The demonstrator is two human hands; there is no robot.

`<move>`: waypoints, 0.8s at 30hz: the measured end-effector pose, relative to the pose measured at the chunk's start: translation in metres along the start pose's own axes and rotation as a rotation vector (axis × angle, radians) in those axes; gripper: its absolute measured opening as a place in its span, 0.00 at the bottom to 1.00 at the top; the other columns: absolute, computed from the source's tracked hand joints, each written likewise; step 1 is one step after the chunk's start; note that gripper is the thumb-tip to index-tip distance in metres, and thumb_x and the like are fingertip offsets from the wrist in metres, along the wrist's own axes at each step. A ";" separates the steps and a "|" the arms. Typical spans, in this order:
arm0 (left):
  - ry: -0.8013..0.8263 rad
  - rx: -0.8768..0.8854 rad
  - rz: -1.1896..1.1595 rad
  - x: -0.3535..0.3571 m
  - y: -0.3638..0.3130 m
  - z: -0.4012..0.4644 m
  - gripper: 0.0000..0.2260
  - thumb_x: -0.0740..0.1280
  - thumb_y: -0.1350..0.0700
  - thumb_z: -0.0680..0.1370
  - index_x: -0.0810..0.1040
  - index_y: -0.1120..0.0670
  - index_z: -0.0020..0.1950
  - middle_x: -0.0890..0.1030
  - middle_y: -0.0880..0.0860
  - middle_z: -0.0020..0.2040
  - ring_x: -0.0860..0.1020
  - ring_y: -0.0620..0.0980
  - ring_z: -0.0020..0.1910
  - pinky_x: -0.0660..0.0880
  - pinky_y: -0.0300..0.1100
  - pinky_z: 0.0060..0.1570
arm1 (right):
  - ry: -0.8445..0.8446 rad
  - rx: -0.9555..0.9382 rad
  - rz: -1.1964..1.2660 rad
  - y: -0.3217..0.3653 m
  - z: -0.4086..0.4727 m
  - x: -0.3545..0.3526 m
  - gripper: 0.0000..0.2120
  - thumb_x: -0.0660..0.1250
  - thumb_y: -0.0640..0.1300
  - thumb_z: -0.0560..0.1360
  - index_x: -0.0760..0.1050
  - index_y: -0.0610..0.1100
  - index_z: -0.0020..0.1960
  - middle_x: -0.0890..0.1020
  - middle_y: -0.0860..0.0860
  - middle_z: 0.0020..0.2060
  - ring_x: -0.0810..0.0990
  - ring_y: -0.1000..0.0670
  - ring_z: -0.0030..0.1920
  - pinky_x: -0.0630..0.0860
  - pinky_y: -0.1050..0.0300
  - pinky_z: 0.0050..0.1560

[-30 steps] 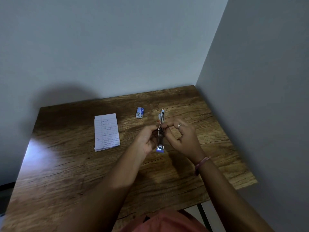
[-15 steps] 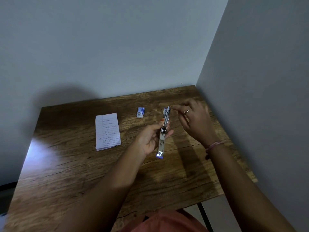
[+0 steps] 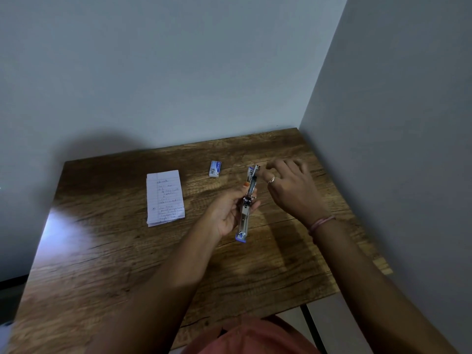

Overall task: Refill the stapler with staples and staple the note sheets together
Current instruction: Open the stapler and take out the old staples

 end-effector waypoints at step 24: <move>0.005 0.191 0.254 -0.023 -0.001 0.023 0.06 0.64 0.64 0.79 0.80 0.58 0.47 0.84 0.54 0.38 0.82 0.44 0.32 0.79 0.37 0.30 | 0.161 1.313 1.845 0.017 -0.058 0.098 0.13 0.56 0.32 0.79 0.74 0.30 0.60 0.80 0.35 0.55 0.79 0.40 0.55 0.77 0.52 0.59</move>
Point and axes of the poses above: each hand's wrist, its own z-axis towards the middle knuckle, its own x-axis out of the palm, y = z × x, the point moved 6 cm from there along z, towards the middle knuckle
